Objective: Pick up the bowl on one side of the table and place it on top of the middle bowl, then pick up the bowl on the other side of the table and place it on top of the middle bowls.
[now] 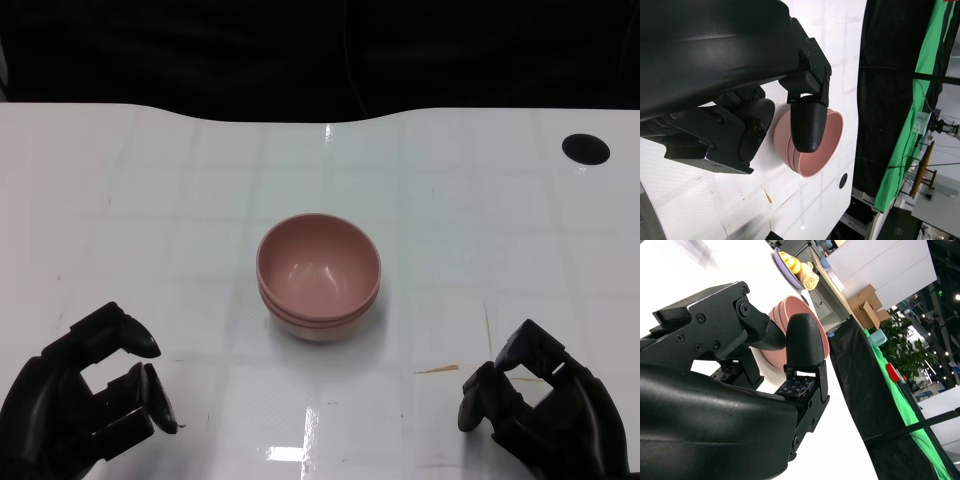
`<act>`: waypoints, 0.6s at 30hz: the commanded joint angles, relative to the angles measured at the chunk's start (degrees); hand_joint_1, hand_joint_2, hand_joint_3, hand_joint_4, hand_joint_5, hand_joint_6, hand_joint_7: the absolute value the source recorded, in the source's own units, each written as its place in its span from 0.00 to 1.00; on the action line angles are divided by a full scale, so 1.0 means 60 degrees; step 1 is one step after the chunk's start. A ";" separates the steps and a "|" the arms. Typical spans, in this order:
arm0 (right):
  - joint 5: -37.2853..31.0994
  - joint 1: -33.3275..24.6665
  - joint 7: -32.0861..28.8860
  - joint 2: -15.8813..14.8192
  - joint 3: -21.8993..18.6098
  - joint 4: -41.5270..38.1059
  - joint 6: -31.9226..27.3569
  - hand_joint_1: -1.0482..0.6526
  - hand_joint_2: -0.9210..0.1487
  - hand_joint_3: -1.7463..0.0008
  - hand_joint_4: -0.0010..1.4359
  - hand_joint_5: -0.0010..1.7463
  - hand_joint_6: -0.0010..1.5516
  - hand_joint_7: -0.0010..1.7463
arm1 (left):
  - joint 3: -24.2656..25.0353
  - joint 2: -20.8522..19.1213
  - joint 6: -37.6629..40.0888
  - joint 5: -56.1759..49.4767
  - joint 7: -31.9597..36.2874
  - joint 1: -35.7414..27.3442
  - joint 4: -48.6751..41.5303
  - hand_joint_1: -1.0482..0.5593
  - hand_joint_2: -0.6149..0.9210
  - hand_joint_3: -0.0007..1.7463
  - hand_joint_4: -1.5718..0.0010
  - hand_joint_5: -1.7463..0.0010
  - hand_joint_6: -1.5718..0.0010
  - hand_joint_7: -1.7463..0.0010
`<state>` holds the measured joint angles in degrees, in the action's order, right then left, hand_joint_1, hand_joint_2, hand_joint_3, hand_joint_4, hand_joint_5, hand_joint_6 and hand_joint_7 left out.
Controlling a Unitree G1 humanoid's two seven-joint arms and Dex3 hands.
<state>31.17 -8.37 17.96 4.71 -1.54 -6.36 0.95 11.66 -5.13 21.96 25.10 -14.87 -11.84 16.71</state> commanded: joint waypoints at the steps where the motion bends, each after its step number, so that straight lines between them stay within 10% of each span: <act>1: 0.0193 0.0255 0.0522 -0.0170 -0.0402 -0.0149 -0.0012 0.57 0.26 0.40 0.60 1.00 0.44 0.94 | 0.0208 0.0261 -0.0210 0.0182 0.0299 0.0002 0.0018 0.78 0.97 0.75 0.48 0.00 0.63 0.00; 18: 0.0077 0.0569 0.1077 -0.0109 -0.0873 -0.0197 -0.0165 0.61 0.31 0.34 0.60 1.00 0.43 0.93 | 0.0183 0.0469 -0.0181 0.0305 0.0618 0.0002 0.0045 0.79 1.00 0.75 0.46 0.00 0.61 0.00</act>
<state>31.95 -5.27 24.04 4.42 -6.15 -7.50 -0.45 11.94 -1.98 21.32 26.74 -11.72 -12.06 17.21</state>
